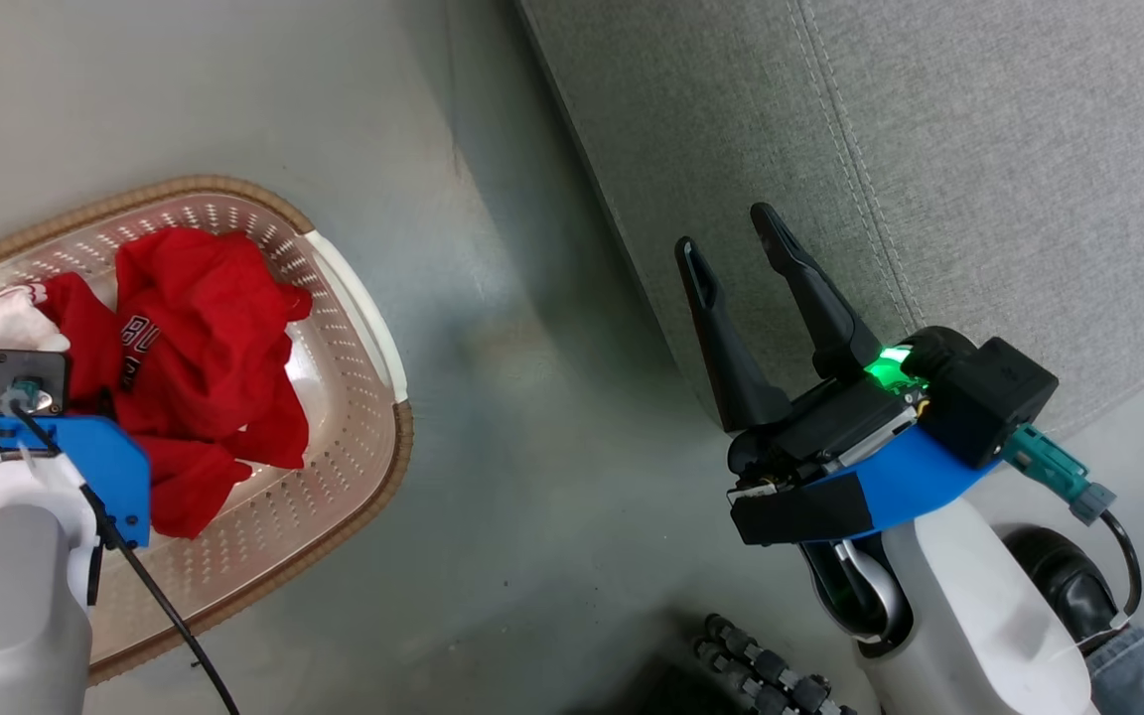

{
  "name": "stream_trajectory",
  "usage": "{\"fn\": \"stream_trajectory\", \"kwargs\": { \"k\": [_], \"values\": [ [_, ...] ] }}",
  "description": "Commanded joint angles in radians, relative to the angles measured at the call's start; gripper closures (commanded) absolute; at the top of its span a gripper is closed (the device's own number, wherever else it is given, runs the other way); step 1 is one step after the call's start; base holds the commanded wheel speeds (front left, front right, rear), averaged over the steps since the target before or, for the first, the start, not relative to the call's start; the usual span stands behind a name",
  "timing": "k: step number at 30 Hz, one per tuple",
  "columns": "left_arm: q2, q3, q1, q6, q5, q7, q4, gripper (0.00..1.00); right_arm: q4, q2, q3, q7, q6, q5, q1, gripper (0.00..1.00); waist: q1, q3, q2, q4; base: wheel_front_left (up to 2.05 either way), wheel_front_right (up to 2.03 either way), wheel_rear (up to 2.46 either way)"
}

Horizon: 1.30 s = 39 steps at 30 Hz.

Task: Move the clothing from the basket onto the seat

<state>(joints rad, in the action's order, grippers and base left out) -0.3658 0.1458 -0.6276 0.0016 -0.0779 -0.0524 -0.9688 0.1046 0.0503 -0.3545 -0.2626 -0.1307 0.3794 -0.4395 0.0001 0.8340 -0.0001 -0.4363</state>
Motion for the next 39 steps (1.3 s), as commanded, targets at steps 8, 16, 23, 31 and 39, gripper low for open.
{"fn": "stream_trajectory", "kwargs": {
  "k": [8, 16, 23, 31, 39],
  "values": [
    [-0.021, 0.017, -0.042, 0.003, 0.003, -0.065, -0.041, 0.0, -0.006, 0.0, -0.01, -0.003, 0.0, 0.019, -0.023, 0.0, -0.0001, 0.018, 0.0001, -0.008, 0.0, 0.0, 0.0],
    [-0.029, 0.027, -0.053, -0.034, -0.019, -0.085, -0.064, 1.0, 0.001, 0.0, -0.012, -0.003, 0.0, 0.022, -0.027, 0.0, -0.0001, 0.016, 0.0001, -0.01, 0.0, 0.0, 0.0],
    [-0.021, 0.047, -0.063, -0.042, -0.019, -0.076, -0.076, 1.0, 0.005, 0.0, -0.005, -0.003, 0.0, 0.013, -0.03, 0.0, -0.0001, 0.008, 0.0001, 0.0, 0.0, 0.0, 0.0],
    [-0.001, 0.068, -0.074, -0.051, -0.026, -0.051, -0.107, 1.0, 0.017, 0.0, 0.002, -0.003, 0.0, -0.001, -0.03, 0.0, -0.0001, -0.028, 0.0001, 0.02, 0.0, 0.0, 0.0],
    [0.071, 0.093, -0.069, -0.078, -0.046, -0.001, -0.164, 1.0, 0.046, 0.0, 0.038, -0.003, 0.0, -0.049, -0.004, 0.0, -0.0001, -0.141, 0.0001, 0.08, 0.0, 0.0, 0.0]
  ]
}}
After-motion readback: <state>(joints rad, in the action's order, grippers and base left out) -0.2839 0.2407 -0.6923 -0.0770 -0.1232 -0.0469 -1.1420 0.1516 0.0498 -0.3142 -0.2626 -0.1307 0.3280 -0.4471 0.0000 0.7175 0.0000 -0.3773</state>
